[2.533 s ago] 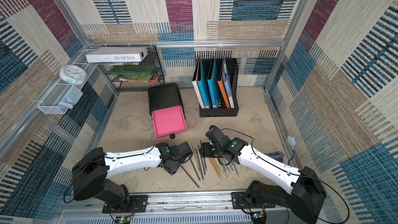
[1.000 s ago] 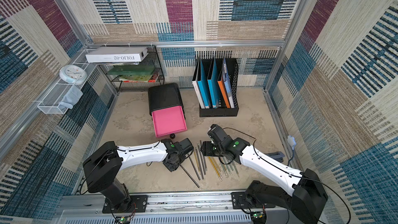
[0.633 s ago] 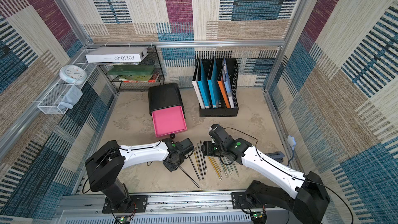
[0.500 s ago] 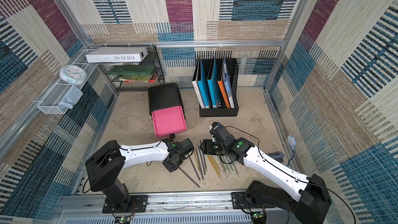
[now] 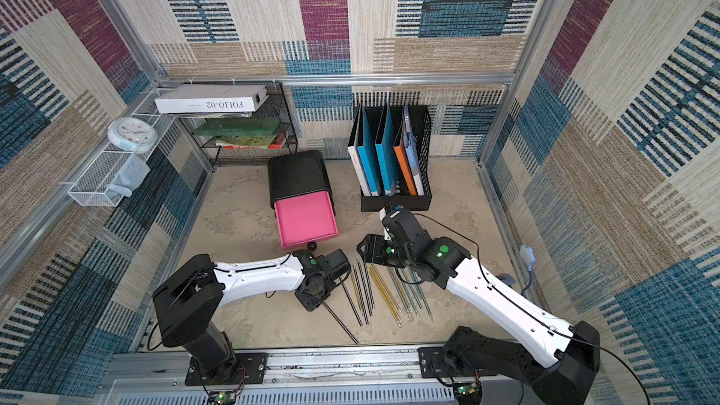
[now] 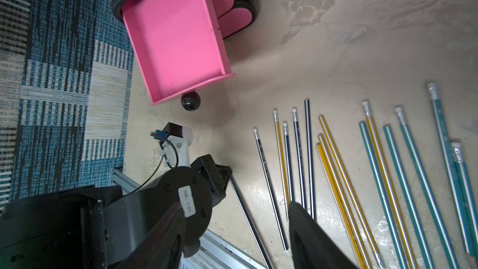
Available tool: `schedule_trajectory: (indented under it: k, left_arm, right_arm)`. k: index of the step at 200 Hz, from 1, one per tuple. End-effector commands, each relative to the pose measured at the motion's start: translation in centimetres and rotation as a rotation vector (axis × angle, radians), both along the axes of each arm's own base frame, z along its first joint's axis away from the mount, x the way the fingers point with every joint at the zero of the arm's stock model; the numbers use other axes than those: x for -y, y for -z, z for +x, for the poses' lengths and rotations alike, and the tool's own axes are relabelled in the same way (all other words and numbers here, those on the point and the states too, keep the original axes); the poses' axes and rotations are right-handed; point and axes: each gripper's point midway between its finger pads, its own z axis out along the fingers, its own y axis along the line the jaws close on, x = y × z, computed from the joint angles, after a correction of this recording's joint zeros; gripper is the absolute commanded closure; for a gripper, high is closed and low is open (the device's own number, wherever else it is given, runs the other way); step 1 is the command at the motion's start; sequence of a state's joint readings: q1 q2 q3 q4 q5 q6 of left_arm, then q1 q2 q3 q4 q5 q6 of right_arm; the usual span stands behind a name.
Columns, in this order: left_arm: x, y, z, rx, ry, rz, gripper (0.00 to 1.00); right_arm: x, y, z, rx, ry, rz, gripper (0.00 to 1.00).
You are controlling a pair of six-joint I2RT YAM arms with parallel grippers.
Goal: Please place the pencils in the drawer according to their color
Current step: Pick up the pencil from the center of the board.
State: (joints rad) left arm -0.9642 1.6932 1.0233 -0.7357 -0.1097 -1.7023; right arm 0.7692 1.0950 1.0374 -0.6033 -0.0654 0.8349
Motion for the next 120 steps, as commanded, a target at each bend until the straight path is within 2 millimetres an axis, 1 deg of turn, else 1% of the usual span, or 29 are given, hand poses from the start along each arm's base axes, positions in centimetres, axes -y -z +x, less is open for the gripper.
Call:
schedule_trajectory:
  k: [1, 16, 42, 62, 91, 109, 120]
  left_arm:
    - [0.4, -2.0, 0.7, 0.046, 0.064, -0.027, 1.00]
    - [0.1, -3.6, 0.8, 0.073, 0.101, -0.032, 1.00]
    - [-0.5, -6.3, 0.5, 0.114, 0.161, -0.054, 1.00]
    - [-0.9, -8.6, 0.6, 0.159, 0.241, -0.063, 1.00]
    - [-1.2, -12.3, 1.2, 0.225, 0.374, -0.077, 1.00]
    - [-1.2, -14.7, 2.3, 0.273, 0.460, -0.079, 1.00]
    - [-1.5, -16.1, 3.1, 0.304, 0.501, -0.057, 1.00]
  right_arm:
    - [0.1, -1.0, 0.3, -0.016, 0.017, 0.011, 0.33]
    - [0.0, -1.7, 0.6, -0.017, 0.020, 0.028, 0.33]
    - [-0.1, -2.1, 0.8, -0.025, 0.018, 0.044, 0.33]
    - [-0.2, -1.8, 0.9, -0.035, 0.014, 0.048, 0.33]
    - [-0.7, -1.0, 1.0, -0.055, 0.004, 0.063, 0.33]
    - [-0.9, -0.4, 1.0, -0.064, 0.001, 0.072, 0.32]
    - [-1.0, -0.1, 1.1, -0.066, 0.001, 0.077, 0.33]
